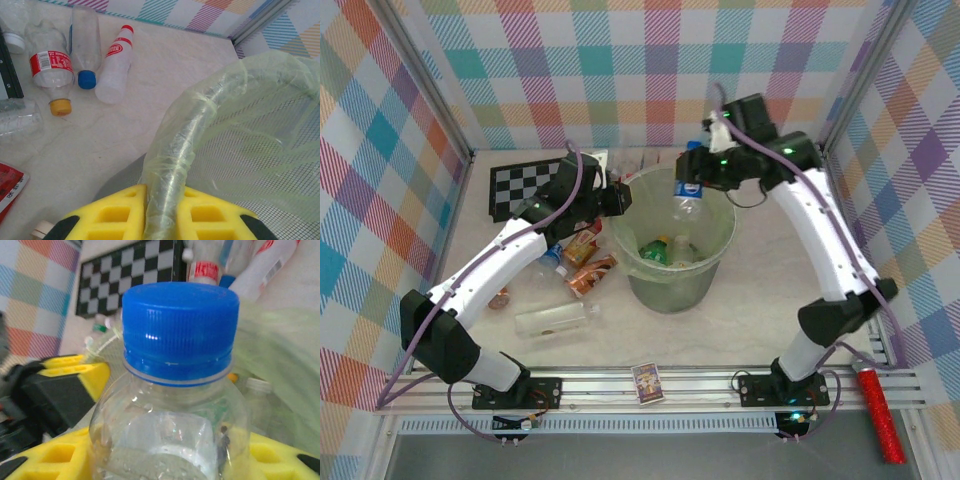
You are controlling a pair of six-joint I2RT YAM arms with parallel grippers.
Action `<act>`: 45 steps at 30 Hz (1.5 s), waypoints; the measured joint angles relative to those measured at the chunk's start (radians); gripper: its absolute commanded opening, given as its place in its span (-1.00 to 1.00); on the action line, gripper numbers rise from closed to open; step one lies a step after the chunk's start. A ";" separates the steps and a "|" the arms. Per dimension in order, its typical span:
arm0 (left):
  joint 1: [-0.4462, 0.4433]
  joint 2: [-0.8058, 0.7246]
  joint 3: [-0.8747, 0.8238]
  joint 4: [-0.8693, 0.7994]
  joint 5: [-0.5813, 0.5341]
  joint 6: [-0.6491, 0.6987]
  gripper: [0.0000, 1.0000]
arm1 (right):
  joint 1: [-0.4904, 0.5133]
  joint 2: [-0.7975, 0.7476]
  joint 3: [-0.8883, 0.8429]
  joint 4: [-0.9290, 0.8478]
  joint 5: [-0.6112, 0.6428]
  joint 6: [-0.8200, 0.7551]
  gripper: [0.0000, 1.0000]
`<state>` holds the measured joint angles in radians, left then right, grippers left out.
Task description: Put the plastic bottles in the bin
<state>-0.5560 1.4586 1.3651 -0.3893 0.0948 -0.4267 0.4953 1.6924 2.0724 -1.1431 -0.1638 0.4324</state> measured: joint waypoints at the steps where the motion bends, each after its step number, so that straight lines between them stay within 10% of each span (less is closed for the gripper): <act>1: 0.000 0.000 0.000 0.000 0.000 -0.003 -0.70 | 0.027 0.027 0.000 -0.009 0.021 0.000 -0.75; 15: 0.000 0.001 -0.002 0.008 -0.010 -0.031 -0.75 | 0.162 0.079 -0.431 0.166 0.077 0.138 -0.56; 23: 0.000 0.001 -0.011 0.028 -0.011 -0.047 -0.76 | 0.167 0.080 -0.558 0.297 0.074 0.196 0.19; 32: 0.000 0.001 -0.013 0.031 -0.015 -0.052 -0.76 | 0.167 0.078 -0.531 0.282 0.088 0.186 0.78; 45: -0.007 0.007 -0.009 0.033 -0.018 -0.052 -0.77 | 0.166 -0.105 -0.303 0.081 0.147 0.089 0.83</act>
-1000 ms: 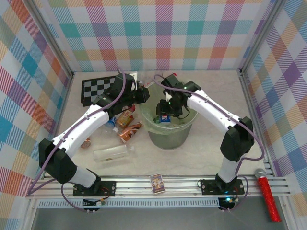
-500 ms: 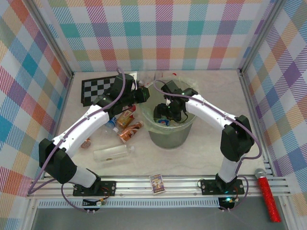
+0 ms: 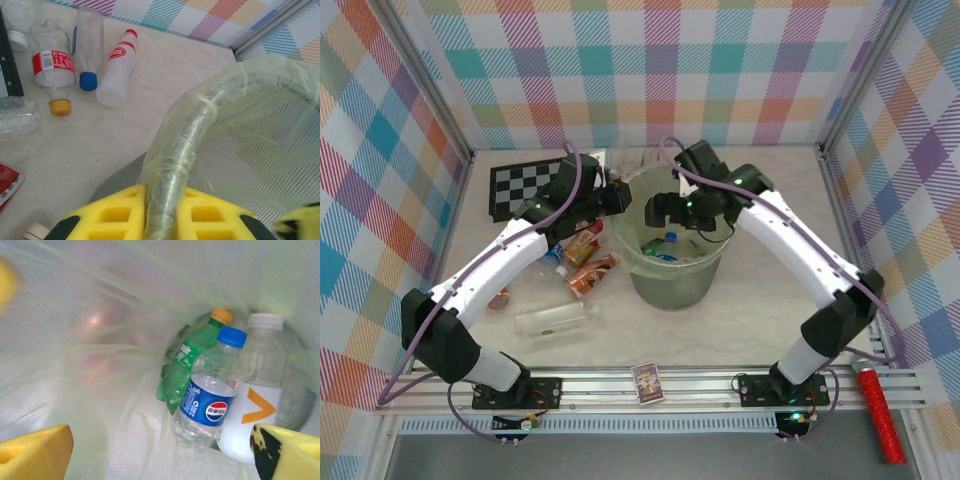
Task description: Put the plastic bottles in the bin
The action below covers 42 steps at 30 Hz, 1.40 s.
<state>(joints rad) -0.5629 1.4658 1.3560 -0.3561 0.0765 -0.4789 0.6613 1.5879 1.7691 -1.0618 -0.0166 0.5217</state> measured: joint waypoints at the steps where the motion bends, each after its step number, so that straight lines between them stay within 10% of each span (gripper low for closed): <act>1: -0.002 0.008 0.006 0.002 0.000 0.000 -0.77 | -0.005 -0.022 0.029 -0.018 0.010 -0.008 0.82; 24: -0.130 0.314 0.286 0.135 0.070 -0.004 -0.72 | -0.597 -0.222 -0.013 -0.183 -0.073 -0.060 0.84; 29: -0.166 0.359 0.324 0.161 0.104 0.024 -0.39 | -0.608 -0.221 -0.023 -0.181 -0.100 -0.064 0.84; 37: -0.177 0.354 0.324 0.129 0.124 0.136 0.98 | -0.624 -0.211 -0.064 -0.154 -0.118 -0.066 0.83; 42: -0.174 0.294 0.323 0.072 0.126 0.215 0.99 | -0.636 -0.209 -0.087 -0.137 -0.127 -0.067 0.83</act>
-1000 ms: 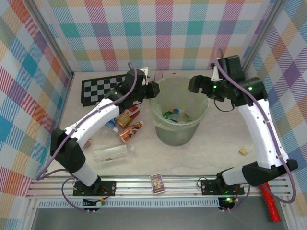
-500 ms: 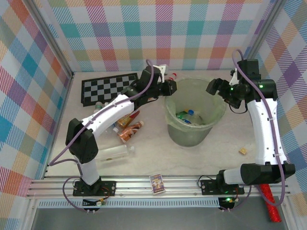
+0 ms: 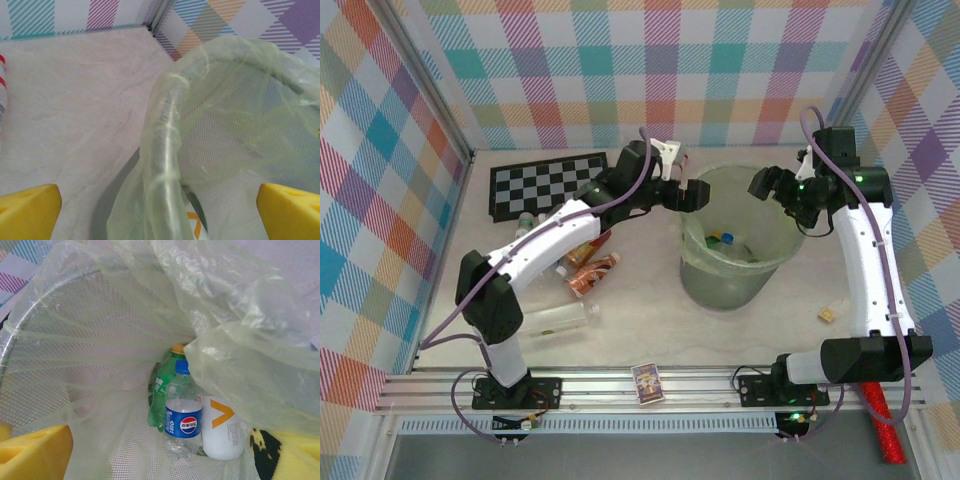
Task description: Put the plastic bottles in the bin
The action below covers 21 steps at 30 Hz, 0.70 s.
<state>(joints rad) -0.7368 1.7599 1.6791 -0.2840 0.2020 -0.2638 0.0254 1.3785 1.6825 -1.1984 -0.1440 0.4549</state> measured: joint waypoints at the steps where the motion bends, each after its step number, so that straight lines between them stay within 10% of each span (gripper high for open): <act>1: 0.008 -0.024 -0.001 -0.005 0.009 0.011 0.99 | -0.003 0.000 -0.002 0.002 0.000 0.000 0.82; 10: 0.189 -0.128 0.029 0.050 0.100 0.026 0.85 | -0.013 0.000 -0.018 0.017 -0.017 0.000 0.82; 21: 0.255 0.431 0.417 -0.059 0.023 0.139 0.52 | -0.020 -0.021 0.070 0.040 -0.236 0.003 0.82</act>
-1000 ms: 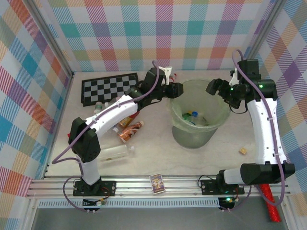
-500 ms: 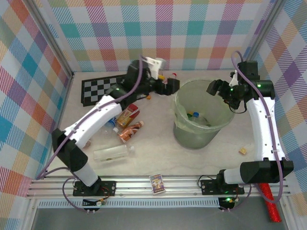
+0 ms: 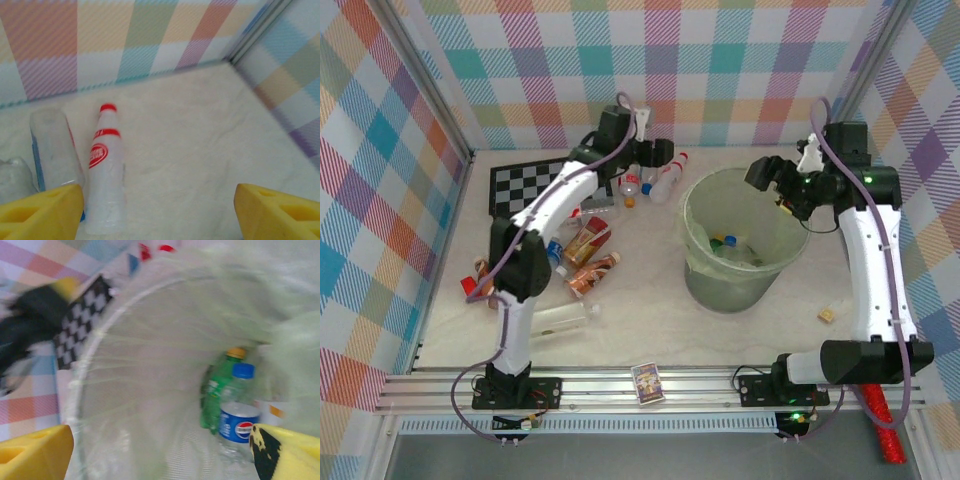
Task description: Put the plastic bottles in the bin
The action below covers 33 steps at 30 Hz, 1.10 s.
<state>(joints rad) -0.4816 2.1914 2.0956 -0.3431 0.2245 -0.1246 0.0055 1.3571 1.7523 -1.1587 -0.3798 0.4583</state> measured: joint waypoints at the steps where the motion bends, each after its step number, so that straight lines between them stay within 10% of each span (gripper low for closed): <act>1: 0.000 0.052 0.034 -0.015 -0.006 0.012 0.51 | 0.000 -0.014 0.021 0.007 -0.026 0.001 0.82; 33: -0.040 0.464 0.358 -0.199 -0.107 0.071 0.16 | 0.000 -0.128 0.042 0.038 -0.163 0.027 0.81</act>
<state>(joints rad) -0.5217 2.6553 2.4538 -0.5419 0.1177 -0.0536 0.0055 1.2289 1.7939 -1.1210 -0.5430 0.4854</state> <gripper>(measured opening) 0.610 0.907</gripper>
